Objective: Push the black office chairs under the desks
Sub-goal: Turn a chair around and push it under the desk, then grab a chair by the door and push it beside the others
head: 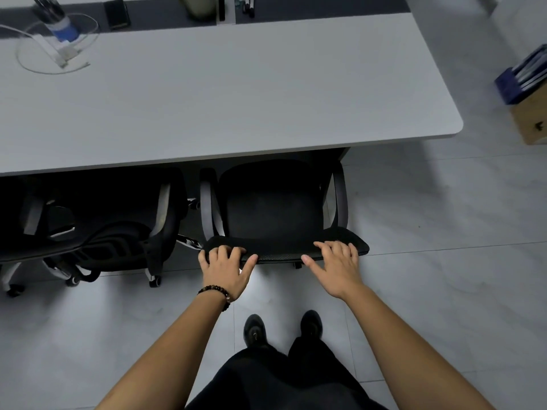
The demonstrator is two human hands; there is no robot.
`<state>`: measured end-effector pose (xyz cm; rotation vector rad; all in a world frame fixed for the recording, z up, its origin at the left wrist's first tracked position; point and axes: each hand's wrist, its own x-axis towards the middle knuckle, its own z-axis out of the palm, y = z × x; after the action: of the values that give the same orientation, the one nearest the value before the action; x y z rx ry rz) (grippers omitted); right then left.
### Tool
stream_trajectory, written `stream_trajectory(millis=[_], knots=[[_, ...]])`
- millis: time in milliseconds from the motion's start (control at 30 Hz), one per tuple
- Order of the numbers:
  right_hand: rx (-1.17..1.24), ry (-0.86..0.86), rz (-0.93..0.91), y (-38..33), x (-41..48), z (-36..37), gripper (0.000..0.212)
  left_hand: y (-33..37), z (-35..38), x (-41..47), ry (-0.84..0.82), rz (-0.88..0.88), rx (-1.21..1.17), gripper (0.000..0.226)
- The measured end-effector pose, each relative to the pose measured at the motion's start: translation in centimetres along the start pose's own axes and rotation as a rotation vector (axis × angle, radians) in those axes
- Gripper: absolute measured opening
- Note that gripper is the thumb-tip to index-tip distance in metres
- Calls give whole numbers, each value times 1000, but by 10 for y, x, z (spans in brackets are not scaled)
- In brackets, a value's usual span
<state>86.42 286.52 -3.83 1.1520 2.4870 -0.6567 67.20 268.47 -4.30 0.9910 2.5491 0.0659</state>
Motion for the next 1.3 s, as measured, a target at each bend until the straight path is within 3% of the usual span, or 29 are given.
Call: stream_trajectory(millis=[167, 300, 467, 600, 733, 900, 1033, 1133, 1300], knots=[[66, -47, 21, -1, -2, -10, 78, -5, -12, 0, -95, 8, -36, 61], [231, -55, 11, -4, -22, -36, 77, -6, -45, -15, 10, 25, -449, 38], [589, 147, 76, 3, -100, -43, 61, -8, -69, -80, 171, 69, -755, 32], [695, 350, 257, 19, -175, -20, 52, -4, -52, -121, 56, 53, -882, 31], [835, 509, 421, 36, -229, -11, 49, 35, -42, -118, -91, 232, -813, 33], [908, 702, 579, 95, -260, -26, 48, 137, -56, -64, -169, 566, -675, 41], [950, 875, 620, 170, -266, -43, 56, 254, -64, -41, -124, 756, -641, 40], [978, 950, 629, 237, -256, -51, 61, 336, -50, -37, -102, 781, -669, 39], [953, 915, 564, 358, -229, -98, 66, 461, -14, -45, -92, 646, -823, 43]])
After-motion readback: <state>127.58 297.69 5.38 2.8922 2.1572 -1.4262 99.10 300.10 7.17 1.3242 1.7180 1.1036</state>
